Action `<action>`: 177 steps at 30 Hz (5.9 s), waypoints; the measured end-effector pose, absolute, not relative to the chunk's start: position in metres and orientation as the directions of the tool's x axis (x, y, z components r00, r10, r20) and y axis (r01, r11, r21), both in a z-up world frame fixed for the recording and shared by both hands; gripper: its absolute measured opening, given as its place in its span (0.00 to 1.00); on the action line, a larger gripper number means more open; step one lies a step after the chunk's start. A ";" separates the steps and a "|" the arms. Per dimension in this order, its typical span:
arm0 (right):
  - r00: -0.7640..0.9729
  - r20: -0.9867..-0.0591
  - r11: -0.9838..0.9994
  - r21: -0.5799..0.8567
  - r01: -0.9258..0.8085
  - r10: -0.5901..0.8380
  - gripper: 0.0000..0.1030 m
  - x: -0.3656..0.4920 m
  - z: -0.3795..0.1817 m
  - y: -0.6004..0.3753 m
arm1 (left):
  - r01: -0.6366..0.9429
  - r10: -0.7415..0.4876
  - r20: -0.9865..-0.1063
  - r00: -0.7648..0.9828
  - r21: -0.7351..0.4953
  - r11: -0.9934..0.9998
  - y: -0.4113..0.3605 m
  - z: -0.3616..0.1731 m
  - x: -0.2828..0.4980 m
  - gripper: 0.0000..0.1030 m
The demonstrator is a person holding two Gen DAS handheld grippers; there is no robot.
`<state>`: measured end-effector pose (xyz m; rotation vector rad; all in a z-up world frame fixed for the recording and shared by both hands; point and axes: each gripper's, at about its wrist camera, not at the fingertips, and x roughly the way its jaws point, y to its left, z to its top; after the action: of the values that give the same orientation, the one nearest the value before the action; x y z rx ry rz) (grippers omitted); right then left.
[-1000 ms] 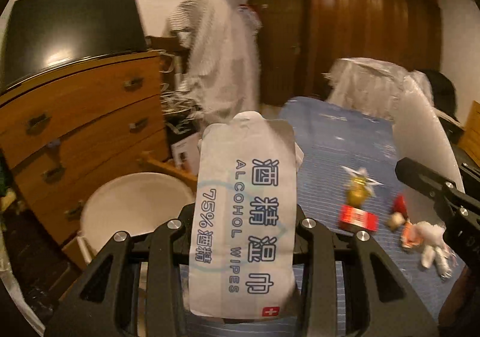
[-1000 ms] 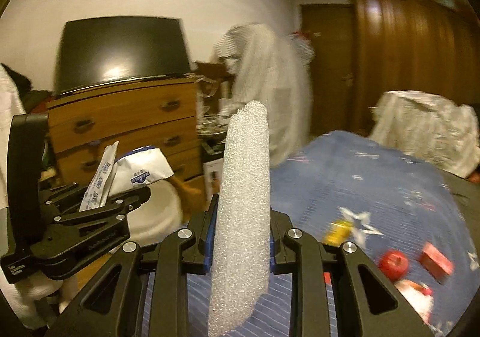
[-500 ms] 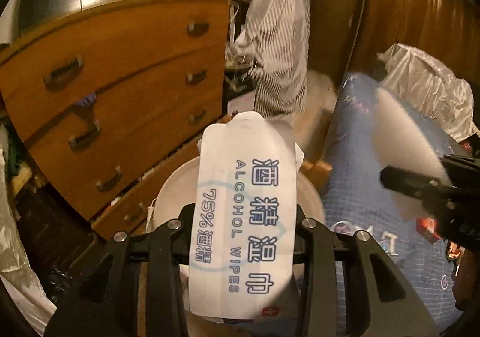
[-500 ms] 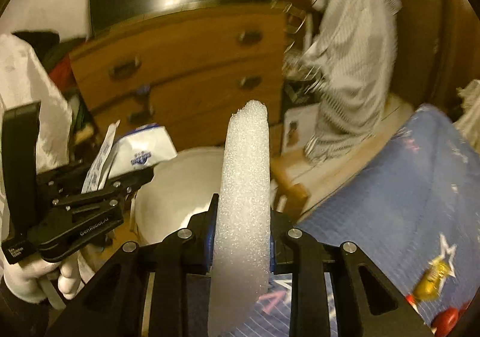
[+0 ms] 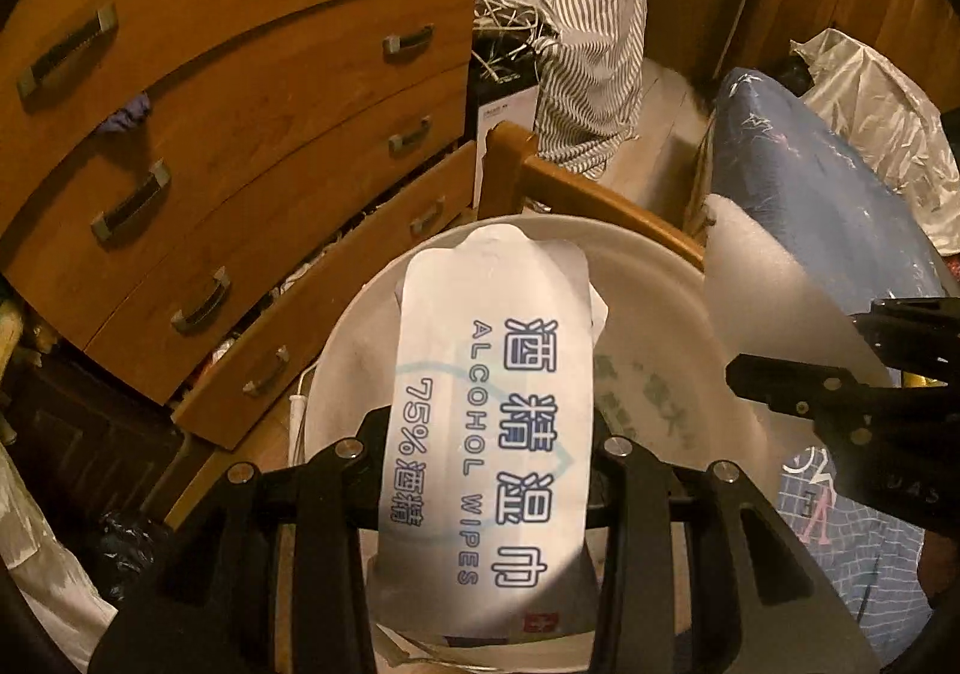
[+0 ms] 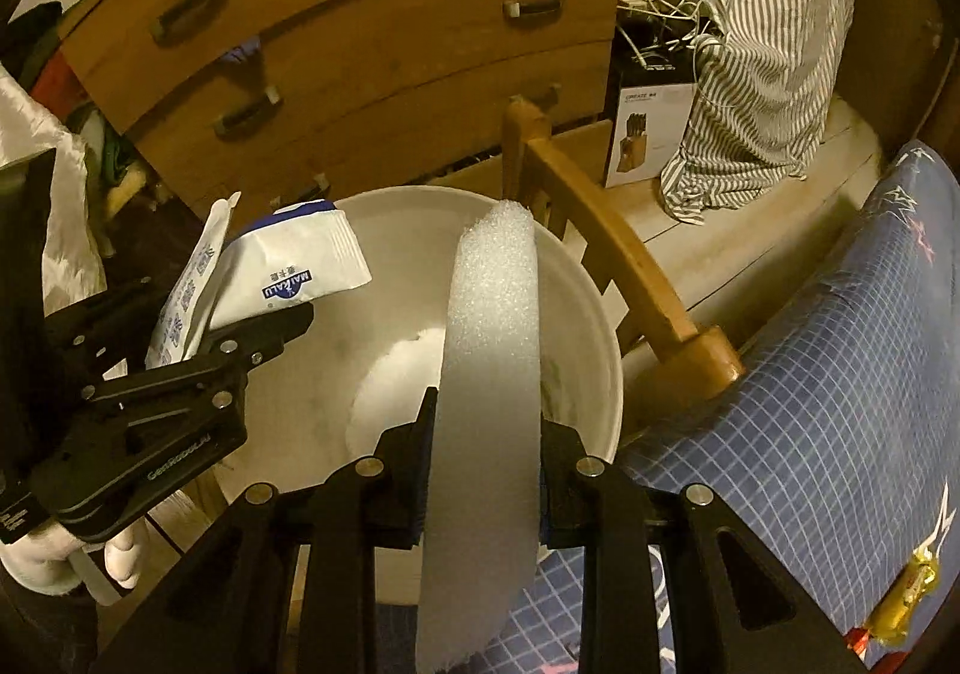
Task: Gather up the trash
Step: 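Open both tools to drop the packet and foam tube into the bucket, then move both tools back over the trash on the bed, then grasp the white knitted cloth with the left tool while the right tool grasps the white-red medicine box, then carry the cloth and medicine box in both tools over the white bucket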
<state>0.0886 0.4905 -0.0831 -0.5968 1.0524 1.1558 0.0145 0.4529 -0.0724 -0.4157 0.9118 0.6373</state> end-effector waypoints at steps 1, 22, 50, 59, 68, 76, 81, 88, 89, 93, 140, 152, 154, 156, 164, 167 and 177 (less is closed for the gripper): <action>0.037 -0.897 0.332 0.124 -0.935 0.440 0.26 0.090 -0.084 0.491 | -0.667 0.330 -0.831 0.448 -0.065 0.742 0.455 -0.074 0.015 0.35; 0.024 -0.846 0.345 0.192 -0.919 0.533 0.55 0.109 -0.067 0.464 | -0.698 0.384 -0.805 0.451 -0.050 0.714 0.455 -0.062 0.008 0.60; 0.637 -0.737 0.956 0.041 -0.292 0.226 0.53 0.115 -0.145 -0.232 | 0.083 -0.181 -0.802 0.569 -0.163 0.983 0.046 -0.132 0.132 0.60; 0.575 -0.771 0.945 0.105 -0.308 0.273 0.37 0.159 -0.187 -0.261 | 0.299 -0.321 -0.798 0.510 -0.186 0.936 -0.083 -0.140 0.184 0.60; 0.592 -0.757 0.953 0.139 -0.269 0.277 0.22 0.127 -0.176 -0.261 | 0.333 -0.326 -0.810 0.488 -0.172 0.927 -0.134 -0.154 0.226 0.12; 0.572 -0.756 0.938 0.167 -0.303 0.319 0.23 0.093 -0.175 -0.264 | 0.336 -0.347 -0.822 0.451 -0.204 0.920 -0.090 -0.150 0.169 0.04; 0.530 -0.768 0.917 0.189 -0.351 0.361 0.25 0.077 -0.176 -0.255 | 0.303 -0.350 -0.831 0.432 -0.231 0.925 -0.040 -0.148 0.127 0.07; 0.554 -0.733 0.905 0.205 -0.373 0.395 0.50 0.062 -0.151 -0.268 | 0.288 -0.326 -0.784 0.529 -0.195 0.938 -0.029 -0.121 0.114 0.50; 0.559 -0.725 0.903 0.214 -0.374 0.403 0.52 0.062 -0.146 -0.272 | 0.299 -0.330 -0.776 0.538 -0.191 0.935 -0.033 -0.119 0.116 0.53; 0.564 -0.717 0.900 0.216 -0.378 0.409 0.60 0.085 -0.132 -0.283 | 0.364 -0.338 -0.763 0.552 -0.145 0.920 -0.057 -0.116 0.131 0.60; 0.893 -0.358 0.960 0.039 -0.278 0.273 0.51 -0.014 -0.033 -0.260 | 0.077 -0.111 -0.445 0.889 -0.093 0.993 -0.071 -0.016 0.064 0.34; 0.916 -0.315 0.967 0.032 -0.251 0.248 0.52 -0.047 -0.018 -0.266 | 0.042 -0.063 -0.392 0.918 -0.063 0.997 -0.089 -0.001 0.050 0.34; 0.916 -0.315 0.967 0.032 -0.252 0.249 0.52 -0.049 -0.017 -0.267 | 0.040 -0.061 -0.395 0.917 -0.062 0.997 -0.089 -0.002 0.051 0.34; 0.916 -0.314 0.967 0.030 -0.252 0.248 0.52 -0.049 -0.017 -0.267 | 0.040 -0.062 -0.399 0.915 -0.064 0.997 -0.088 -0.003 0.051 0.34; 0.904 -0.331 0.961 0.030 -0.276 0.270 0.52 -0.048 -0.016 -0.263 | 0.034 -0.058 -0.402 0.914 -0.067 0.997 -0.081 -0.004 0.051 0.34; 0.894 -0.336 0.953 0.031 -0.303 0.295 0.52 -0.041 -0.011 -0.255 | 0.012 -0.038 -0.398 0.916 -0.068 0.998 -0.070 -0.001 0.050 0.34; 0.817 -0.352 0.881 0.049 -0.470 0.456 0.52 -0.006 0.006 -0.169 | -0.154 0.112 -0.394 0.912 -0.078 0.985 0.016 0.012 0.041 0.34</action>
<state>-0.0064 -0.1689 0.0058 -0.0408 0.3653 0.4936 0.0412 0.0161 0.0121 -0.1078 0.3989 0.1371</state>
